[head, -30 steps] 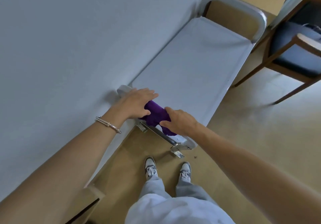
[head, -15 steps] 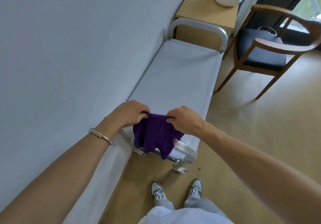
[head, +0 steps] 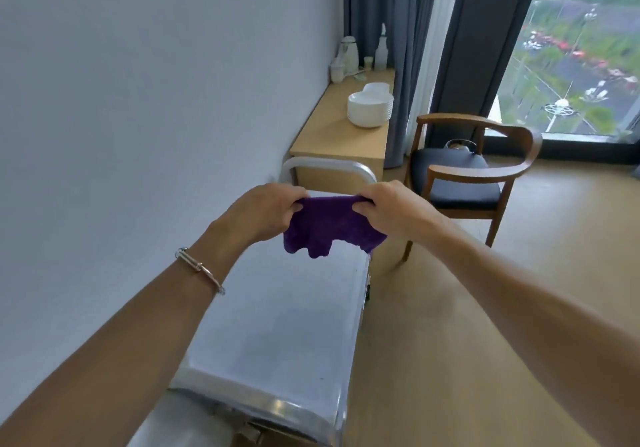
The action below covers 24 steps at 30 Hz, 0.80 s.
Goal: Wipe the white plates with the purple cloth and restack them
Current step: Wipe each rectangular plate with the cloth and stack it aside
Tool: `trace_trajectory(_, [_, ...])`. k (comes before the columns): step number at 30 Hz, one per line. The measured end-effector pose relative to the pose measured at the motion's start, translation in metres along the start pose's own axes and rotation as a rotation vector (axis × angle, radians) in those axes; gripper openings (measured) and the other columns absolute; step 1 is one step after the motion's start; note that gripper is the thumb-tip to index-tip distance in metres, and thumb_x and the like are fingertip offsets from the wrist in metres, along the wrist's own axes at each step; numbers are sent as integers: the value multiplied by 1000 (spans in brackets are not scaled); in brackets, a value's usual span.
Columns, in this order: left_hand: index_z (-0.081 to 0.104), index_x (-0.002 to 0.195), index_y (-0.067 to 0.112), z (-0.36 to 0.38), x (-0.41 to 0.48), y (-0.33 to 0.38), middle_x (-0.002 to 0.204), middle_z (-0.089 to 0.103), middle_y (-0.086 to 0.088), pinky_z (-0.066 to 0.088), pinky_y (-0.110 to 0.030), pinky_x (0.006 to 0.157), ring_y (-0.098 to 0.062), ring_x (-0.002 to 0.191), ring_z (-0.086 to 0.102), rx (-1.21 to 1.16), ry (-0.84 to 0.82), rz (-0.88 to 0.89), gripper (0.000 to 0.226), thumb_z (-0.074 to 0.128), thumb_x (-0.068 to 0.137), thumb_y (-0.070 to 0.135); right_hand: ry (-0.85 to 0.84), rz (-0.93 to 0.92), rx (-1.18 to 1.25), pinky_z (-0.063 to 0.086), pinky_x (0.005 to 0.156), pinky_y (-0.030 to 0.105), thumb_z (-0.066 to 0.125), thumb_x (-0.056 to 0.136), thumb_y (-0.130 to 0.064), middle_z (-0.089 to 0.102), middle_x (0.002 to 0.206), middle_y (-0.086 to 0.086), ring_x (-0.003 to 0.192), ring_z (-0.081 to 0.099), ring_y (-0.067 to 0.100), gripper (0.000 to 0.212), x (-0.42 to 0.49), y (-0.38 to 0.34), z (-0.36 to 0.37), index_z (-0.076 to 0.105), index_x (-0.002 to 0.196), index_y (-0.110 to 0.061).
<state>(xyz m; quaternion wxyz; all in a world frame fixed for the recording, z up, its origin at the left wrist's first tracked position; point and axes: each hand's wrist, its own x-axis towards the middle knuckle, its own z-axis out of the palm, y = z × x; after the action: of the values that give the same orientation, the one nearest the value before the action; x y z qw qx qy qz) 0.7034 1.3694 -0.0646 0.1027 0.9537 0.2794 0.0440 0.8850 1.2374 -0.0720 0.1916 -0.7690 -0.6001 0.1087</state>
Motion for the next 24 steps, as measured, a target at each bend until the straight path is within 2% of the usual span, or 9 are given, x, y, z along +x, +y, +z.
trace_trajectory(2, [64,115,19,-2,25,36,102,65,1,47,-32,80,-21,91,59,-2,71,32,28,40,103,14,21,21,22,57,75,36,41,101,-24,66,93,3,81,63,17,23,-8,31,-25,63,105,-15])
trace_trajectory(5, [65,108,19,6,67,87,96,64,3,44,-25,76,-17,89,60,-47,92,70,24,43,103,13,58,54,55,57,78,36,41,101,-22,66,96,2,84,63,17,23,-20,85,-58,62,107,-15])
trace_trajectory(8, [64,104,27,18,106,134,89,60,10,49,-24,77,-8,84,58,-68,47,136,25,47,101,9,88,89,28,55,78,28,39,101,-20,65,101,2,86,60,13,25,-36,141,-89,61,113,-16])
trace_trajectory(12, [64,117,21,40,151,182,101,65,6,53,-30,88,-7,91,61,-59,-57,196,24,49,101,11,101,153,29,54,83,27,40,101,-18,65,109,5,95,62,15,26,-51,205,-117,61,117,-14])
trace_trajectory(16, [63,120,20,53,198,218,101,66,4,53,-29,87,-8,91,61,-66,-90,246,24,49,102,15,164,204,49,45,64,10,40,101,-17,63,113,4,88,55,7,26,-46,262,-126,59,119,-16])
trace_trajectory(17, [63,120,19,56,209,224,99,65,5,53,-27,85,-8,91,61,-64,-91,255,24,49,102,15,169,225,56,43,62,10,41,101,-18,63,112,4,87,54,8,25,-43,274,-127,58,119,-17])
trace_trajectory(20, [64,120,18,68,249,233,94,61,8,48,-21,79,-7,87,59,-61,-80,266,24,48,103,16,157,305,34,44,70,19,41,100,-23,61,105,3,94,59,19,23,-28,309,-127,57,116,-17])
trace_trajectory(24, [64,122,19,88,305,237,96,63,7,53,-26,83,-9,89,61,-114,-111,273,25,48,103,18,150,298,112,43,56,6,42,100,-14,56,99,-3,91,60,13,23,8,359,-128,59,116,-14])
